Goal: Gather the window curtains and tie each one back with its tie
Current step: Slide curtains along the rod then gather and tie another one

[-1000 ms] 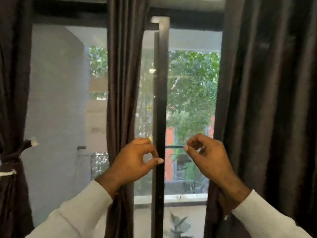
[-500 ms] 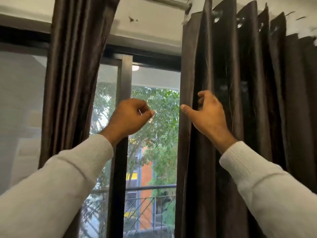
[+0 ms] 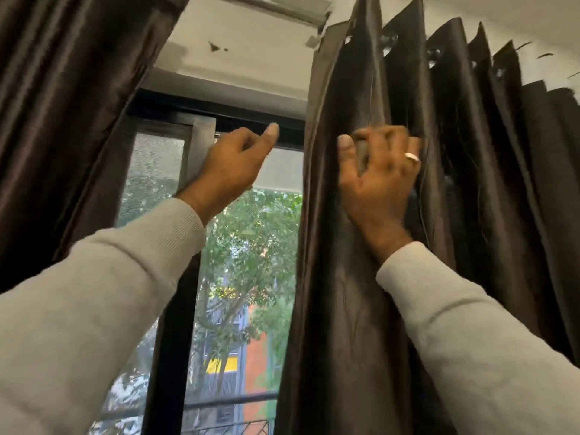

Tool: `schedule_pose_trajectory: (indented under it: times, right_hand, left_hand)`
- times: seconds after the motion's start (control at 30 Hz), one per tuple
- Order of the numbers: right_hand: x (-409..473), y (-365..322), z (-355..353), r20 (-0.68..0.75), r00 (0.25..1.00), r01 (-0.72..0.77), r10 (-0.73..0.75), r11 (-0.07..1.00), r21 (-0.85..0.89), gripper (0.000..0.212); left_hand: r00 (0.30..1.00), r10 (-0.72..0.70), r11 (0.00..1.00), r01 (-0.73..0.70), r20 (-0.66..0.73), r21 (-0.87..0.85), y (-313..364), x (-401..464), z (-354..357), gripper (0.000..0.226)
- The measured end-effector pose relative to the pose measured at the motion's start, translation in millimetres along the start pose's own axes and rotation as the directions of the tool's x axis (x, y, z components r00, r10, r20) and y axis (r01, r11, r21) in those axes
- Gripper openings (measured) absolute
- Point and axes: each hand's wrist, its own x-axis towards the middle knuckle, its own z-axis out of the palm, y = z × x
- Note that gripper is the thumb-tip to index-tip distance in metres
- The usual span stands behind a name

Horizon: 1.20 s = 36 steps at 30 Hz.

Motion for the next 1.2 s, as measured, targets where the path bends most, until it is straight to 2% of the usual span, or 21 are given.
schedule_pose_trajectory:
  times: [0.07, 0.17, 0.23, 0.3, 0.37, 0.4, 0.43, 0.47, 0.53, 0.6, 0.63, 0.67, 0.73, 0.83, 0.87, 0.93, 0.97, 1.0, 1.07, 1.13, 1.2]
  right_hand:
    - [15, 25, 3, 0.019, 0.98, -0.201, 0.2, 0.98, 0.012, 0.05]
    - [35, 50, 11, 0.254, 0.858, -0.499, 0.447, 0.842, 0.206, 0.064]
    - [39, 48, 15, 0.285, 0.817, -0.562, 0.501, 0.802, 0.2, 0.06]
    - [41, 35, 28, 0.377, 0.879, -0.392, 0.293, 0.893, 0.22, 0.057]
    - [45, 28, 39, 0.598, 0.8, -0.216, -0.05, 0.906, 0.364, 0.058]
    - [51, 29, 40, 0.64, 0.753, -0.195, -0.154, 0.876, 0.441, 0.058]
    - [59, 31, 30, 0.635, 0.747, -0.202, -0.199, 0.842, 0.501, 0.054]
    - [66, 38, 18, 0.588, 0.785, -0.215, -0.195, 0.804, 0.554, 0.044]
    - [83, 66, -5, 0.313, 0.949, -0.17, -0.021, 0.804, 0.57, 0.026]
    - [94, 98, -21, -0.003, 0.983, -0.173, 0.186, 0.92, 0.351, 0.032]
    - [99, 112, -22, -0.054, 0.961, -0.249, 0.27, 0.936, 0.25, 0.044]
    - [103, 123, -22, -0.01, 0.932, -0.351, 0.361, 0.911, 0.216, 0.058]
    - [109, 137, -11, 0.221, 0.846, -0.533, 0.486, 0.793, 0.296, 0.08]
    - [114, 128, 6, 0.452, 0.742, -0.668, 0.494, 0.595, 0.447, 0.08]
    - [114, 119, 12, 0.57, 0.704, -0.707, 0.423, 0.49, 0.509, 0.081]
    - [111, 97, 21, 0.776, 0.623, -0.772, 0.102, 0.244, 0.588, 0.094]
    - [113, 88, 23, 0.779, 0.626, -0.763, 0.018, 0.219, 0.608, 0.101]
    - [120, 83, 24, 0.755, 0.654, -0.741, 0.039, 0.23, 0.631, 0.103]
    - [136, 87, 28, 0.645, 0.724, -0.689, 0.243, 0.212, 0.693, 0.098]
    - [148, 94, 32, 0.528, 0.749, -0.647, 0.401, 0.269, 0.713, 0.098]
    - [142, 86, 30, 0.598, 0.755, -0.654, 0.269, 0.246, 0.715, 0.091]
  left_hand:
    - [0.999, 0.017, 1.0, -0.018, 0.044, 0.019, 14, 5, 13, 0.06]
    - [0.997, 0.014, 0.999, -0.017, 0.075, 0.041, 35, 13, 34, 0.062]
    - [0.997, -0.011, 0.998, 0.006, 0.073, 0.07, 51, 16, 48, 0.07]
    - [0.996, -0.059, 0.997, 0.056, 0.071, 0.045, 65, 22, 58, 0.071]
    - [0.997, -0.056, 0.998, 0.057, 0.048, -0.013, 79, 26, 67, 0.065]
    - [0.998, -0.058, 0.998, 0.058, 0.013, -0.038, 86, 29, 68, 0.063]
    - [0.998, -0.062, 0.996, 0.06, -0.02, -0.059, 91, 31, 69, 0.063]
    - [0.997, -0.073, 0.996, 0.071, -0.035, -0.059, 94, 35, 70, 0.063]
    - [0.995, -0.092, 0.996, 0.091, -0.033, -0.027, 101, 39, 71, 0.065]
    - [0.995, -0.093, 0.996, 0.093, -0.031, 0.0, 110, 41, 75, 0.067]
    - [0.996, -0.081, 0.997, 0.082, -0.027, 0.007, 116, 42, 79, 0.064]
    - [0.998, -0.059, 0.998, 0.06, -0.021, 0.024, 119, 44, 85, 0.06]
    - [1.0, -0.021, 0.999, 0.021, -0.007, 0.031, 125, 48, 96, 0.059]
    - [0.999, -0.001, 0.999, 0.003, 0.038, -0.053, 121, 57, 108, 0.07]
    - [0.998, 0.003, 0.996, 0.002, 0.059, -0.09, 117, 62, 111, 0.072]
    - [0.998, -0.012, 0.982, 0.025, 0.067, -0.189, 115, 65, 114, 0.077]
    - [0.997, -0.013, 0.974, 0.029, 0.075, -0.224, 113, 67, 114, 0.084]
    - [0.997, -0.014, 0.968, 0.033, 0.077, -0.247, 111, 70, 113, 0.09]
    - [1.0, -0.023, 0.97, 0.025, 0.011, -0.241, 113, 71, 111, 0.089]
    - [0.999, -0.036, 0.97, 0.031, -0.016, -0.243, 111, 74, 109, 0.076]
    - [0.999, -0.039, 0.967, 0.041, 0.014, -0.25, 111, 75, 112, 0.078]
